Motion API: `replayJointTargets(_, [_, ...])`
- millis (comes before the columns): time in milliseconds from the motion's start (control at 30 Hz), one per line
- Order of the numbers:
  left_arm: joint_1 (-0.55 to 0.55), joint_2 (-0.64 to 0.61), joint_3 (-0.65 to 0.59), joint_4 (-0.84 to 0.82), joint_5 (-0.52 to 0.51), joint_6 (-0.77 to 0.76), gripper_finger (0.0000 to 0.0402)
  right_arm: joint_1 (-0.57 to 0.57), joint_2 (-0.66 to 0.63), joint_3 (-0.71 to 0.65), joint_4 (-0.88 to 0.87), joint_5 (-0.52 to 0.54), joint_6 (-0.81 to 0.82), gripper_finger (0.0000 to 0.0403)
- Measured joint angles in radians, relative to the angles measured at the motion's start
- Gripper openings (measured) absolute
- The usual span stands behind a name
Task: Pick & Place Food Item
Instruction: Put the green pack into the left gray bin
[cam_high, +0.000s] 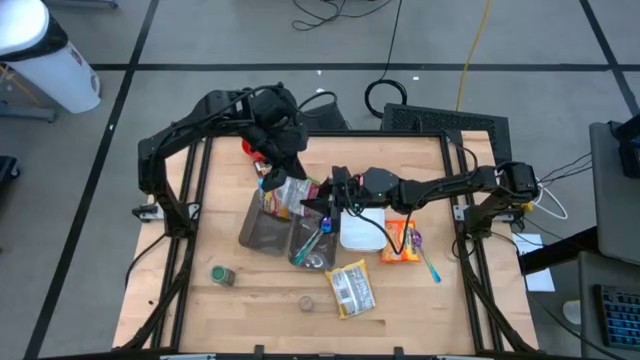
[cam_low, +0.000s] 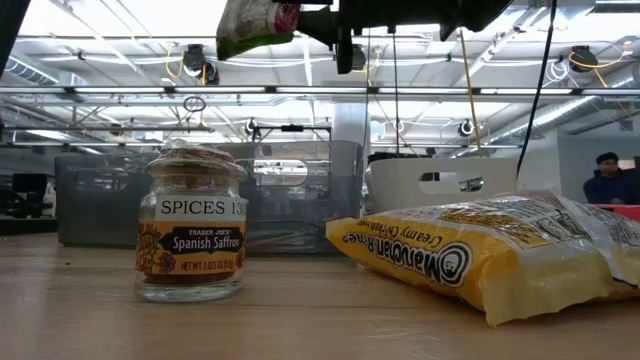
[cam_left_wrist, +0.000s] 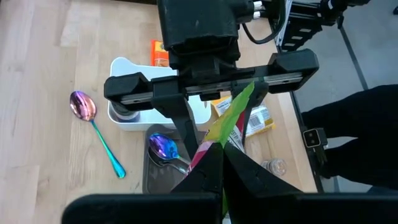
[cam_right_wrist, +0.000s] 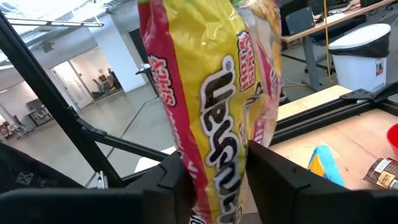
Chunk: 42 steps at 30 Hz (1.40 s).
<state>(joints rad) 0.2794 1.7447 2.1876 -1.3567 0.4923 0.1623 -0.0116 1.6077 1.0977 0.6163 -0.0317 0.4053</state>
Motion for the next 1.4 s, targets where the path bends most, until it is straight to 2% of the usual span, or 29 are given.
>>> replayJointTargets(233, [0.0, 0.0, 0.0, 0.0, 0.0, 0.0, 0.0002, 0.0, 0.0, 0.001, 0.0, -0.025, -0.002, 0.0069])
replayJointTargets(667, [0.0, 0.0, 0.0, 0.0, -0.003, 0.008, 0.0002, 0.0, 0.0, 0.001, 0.0, -0.025, -0.007, 0.0067])
replayJointTargets(967, [0.0, 0.0, -0.001, -0.007, -0.006, 0.012, 0.0002, -0.005, -0.001, 0.001, 0.025, -0.056, -0.024, 0.0122])
replayJointTargets(1167, [0.0, 0.0, -0.001, -0.014, -0.009, 0.017, 0.0002, -0.025, -0.001, 0.001, 0.061, -0.079, 0.034, 0.0163])
replayJointTargets(1400, [0.0, 0.001, -0.001, -0.019, -0.03, 0.019, 0.0001, -0.051, -0.001, 0.001, 0.093, -0.079, 0.081, 0.0182])
